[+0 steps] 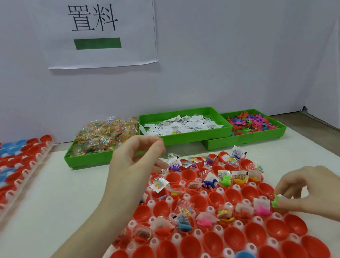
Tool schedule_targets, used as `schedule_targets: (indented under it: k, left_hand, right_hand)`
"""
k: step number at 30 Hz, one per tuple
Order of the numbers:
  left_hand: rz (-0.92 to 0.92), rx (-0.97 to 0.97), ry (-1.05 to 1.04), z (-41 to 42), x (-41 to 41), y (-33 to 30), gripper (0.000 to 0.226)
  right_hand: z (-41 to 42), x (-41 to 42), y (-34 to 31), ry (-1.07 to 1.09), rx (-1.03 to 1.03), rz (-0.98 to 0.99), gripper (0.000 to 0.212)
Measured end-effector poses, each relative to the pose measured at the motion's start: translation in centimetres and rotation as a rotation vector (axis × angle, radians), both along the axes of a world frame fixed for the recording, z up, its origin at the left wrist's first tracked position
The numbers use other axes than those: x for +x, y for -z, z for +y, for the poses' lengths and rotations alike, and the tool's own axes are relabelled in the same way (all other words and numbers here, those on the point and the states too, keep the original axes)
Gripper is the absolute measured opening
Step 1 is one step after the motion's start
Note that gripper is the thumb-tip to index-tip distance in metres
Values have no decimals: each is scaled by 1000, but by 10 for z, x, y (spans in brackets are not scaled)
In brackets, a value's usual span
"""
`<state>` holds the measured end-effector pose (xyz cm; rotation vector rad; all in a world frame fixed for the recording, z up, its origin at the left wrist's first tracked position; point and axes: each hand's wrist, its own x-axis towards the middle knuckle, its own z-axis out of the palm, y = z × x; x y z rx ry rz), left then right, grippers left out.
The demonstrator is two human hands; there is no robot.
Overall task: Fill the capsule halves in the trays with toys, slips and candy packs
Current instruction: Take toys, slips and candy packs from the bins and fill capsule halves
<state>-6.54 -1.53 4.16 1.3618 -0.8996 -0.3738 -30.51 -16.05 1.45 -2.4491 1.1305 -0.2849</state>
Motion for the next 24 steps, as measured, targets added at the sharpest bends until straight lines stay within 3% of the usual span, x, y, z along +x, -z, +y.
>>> schedule_targets:
  k: [4, 11, 15, 20, 22, 24]
  left_hand:
    - [-26, 21, -46, -2, 17, 5, 8]
    - [-159, 173, -215, -24, 80, 23, 6]
    - [-291, 284, -341, -44, 124, 34, 7]
    - [-597, 647, -447, -68, 163, 49, 39]
    - [-725, 845, -508, -75, 172, 54, 46]
    - [-820, 932, -565, -81, 178, 59, 48]
  right_hand:
    - [-4, 7, -6, 46, 95, 115, 24]
    - [-8, 15, -6, 67, 39, 254, 41]
    - [-15, 12, -13, 7, 198, 214, 23]
    - [-34, 10, -34, -50, 258, 216, 60]
    - [-55, 24, -42, -16, 189, 42, 46]
    - [-84, 47, -44, 95, 86, -195, 15]
